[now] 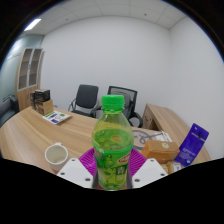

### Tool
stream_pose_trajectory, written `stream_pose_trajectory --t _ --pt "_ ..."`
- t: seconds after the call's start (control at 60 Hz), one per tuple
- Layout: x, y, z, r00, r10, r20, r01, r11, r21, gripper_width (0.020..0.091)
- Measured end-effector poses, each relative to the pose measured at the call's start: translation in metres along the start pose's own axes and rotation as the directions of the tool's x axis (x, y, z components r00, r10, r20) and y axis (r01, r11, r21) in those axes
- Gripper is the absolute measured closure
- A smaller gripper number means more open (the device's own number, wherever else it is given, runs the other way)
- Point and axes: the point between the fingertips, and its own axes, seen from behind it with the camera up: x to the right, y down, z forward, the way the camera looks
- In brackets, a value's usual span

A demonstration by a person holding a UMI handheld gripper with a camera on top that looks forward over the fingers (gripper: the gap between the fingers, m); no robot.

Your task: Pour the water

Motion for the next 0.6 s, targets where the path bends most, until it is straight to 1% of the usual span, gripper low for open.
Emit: stream_pose_trajectory --t 0.067,0.183,0.283,0.3,0.4,0.45,0.517,0.6 --pt "0.002 0.01 0.007 0.997 0.077 0.019 -0.077 0.997 0.013 0.0718" --pt "0.004 0.023 0.02 0.99 0.136 0.029 -0.136 0.99 0.033 0.0718" --pt "0.004 0.039 0.027 0.984 0.174 0.037 -0.176 0.983 0.044 0.0706" --pt "0.005 0.036 0.027 0.983 0.178 0.036 -0.18 0.981 0.073 0.0708" --pt "0.004 0.038 0.025 0.986 0.166 0.027 -0.168 0.982 0.082 0.0708" --pt "0.004 0.038 0.024 0.988 0.154 0.016 -0.154 0.984 0.085 0.0685" --pt "0.003 0.039 0.023 0.988 0.152 0.006 -0.152 0.985 0.076 0.0615" --pt "0.003 0.04 0.023 0.988 0.154 0.007 -0.154 0.986 0.06 0.0557"
